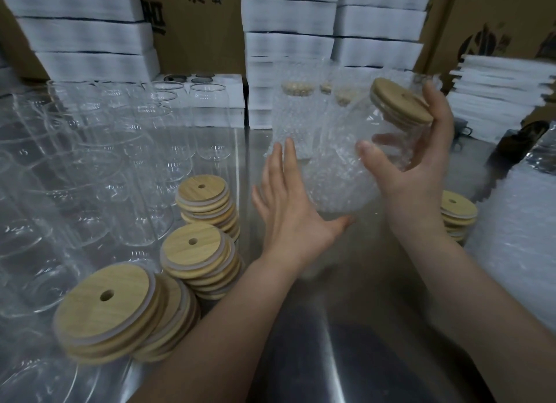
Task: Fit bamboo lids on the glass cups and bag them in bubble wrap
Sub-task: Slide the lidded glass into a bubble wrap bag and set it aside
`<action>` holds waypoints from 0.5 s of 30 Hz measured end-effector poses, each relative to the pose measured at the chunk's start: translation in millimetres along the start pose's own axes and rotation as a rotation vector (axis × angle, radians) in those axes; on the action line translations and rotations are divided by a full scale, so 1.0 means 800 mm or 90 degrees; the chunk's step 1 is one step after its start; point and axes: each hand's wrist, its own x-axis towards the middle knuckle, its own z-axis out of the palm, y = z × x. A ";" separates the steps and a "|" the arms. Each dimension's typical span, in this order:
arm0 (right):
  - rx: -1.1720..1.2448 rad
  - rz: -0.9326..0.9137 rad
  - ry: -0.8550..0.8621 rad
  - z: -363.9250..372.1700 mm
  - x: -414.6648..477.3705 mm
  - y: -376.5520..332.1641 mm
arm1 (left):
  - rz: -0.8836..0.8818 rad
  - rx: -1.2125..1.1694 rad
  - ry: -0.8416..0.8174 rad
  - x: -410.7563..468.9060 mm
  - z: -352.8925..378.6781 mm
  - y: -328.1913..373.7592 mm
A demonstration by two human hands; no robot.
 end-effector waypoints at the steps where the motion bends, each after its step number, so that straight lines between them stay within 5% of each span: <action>1: 0.002 -0.001 0.010 -0.001 0.001 0.000 | -0.031 0.000 -0.026 0.002 0.001 -0.004; 15: -0.033 0.003 -0.094 0.010 -0.012 -0.001 | -0.118 -0.282 -0.044 -0.002 -0.009 0.001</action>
